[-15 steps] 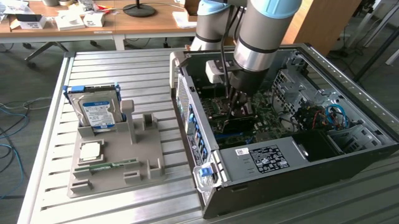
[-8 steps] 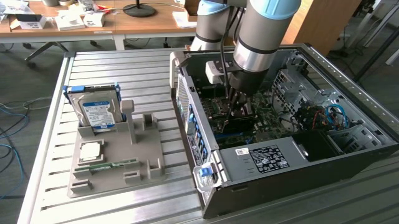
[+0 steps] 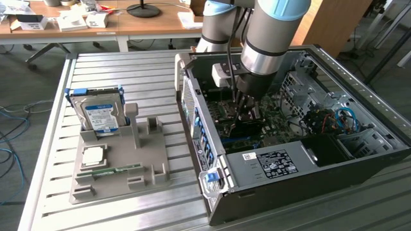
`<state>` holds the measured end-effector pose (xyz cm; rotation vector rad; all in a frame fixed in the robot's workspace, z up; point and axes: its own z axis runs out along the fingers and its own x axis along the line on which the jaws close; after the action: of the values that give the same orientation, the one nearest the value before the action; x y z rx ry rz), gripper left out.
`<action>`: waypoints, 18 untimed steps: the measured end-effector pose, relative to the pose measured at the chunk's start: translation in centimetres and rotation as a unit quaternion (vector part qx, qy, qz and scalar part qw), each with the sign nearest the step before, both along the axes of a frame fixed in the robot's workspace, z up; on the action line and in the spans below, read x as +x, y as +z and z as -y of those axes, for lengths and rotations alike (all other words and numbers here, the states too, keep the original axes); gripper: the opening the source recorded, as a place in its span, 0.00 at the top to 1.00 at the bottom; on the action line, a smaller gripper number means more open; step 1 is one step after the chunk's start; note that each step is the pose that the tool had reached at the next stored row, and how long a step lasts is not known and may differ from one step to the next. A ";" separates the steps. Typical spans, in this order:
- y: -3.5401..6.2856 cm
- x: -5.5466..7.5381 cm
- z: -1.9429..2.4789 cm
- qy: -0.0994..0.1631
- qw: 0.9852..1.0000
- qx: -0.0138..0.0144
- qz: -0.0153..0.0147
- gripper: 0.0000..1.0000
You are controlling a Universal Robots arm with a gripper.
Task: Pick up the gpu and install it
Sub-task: 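Press down on the gpu until it lock into place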
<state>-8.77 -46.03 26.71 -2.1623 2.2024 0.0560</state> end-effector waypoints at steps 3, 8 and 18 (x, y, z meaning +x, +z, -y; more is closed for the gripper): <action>-0.01 0.0 0.01 0.000 1.000 0.000 0.000 0.89; -0.03 0.0 0.02 0.000 1.000 -0.002 0.000 0.89; -0.19 0.0 0.13 0.001 1.000 -0.006 0.000 0.89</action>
<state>-8.81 -46.16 26.53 -2.1696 2.2069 0.0440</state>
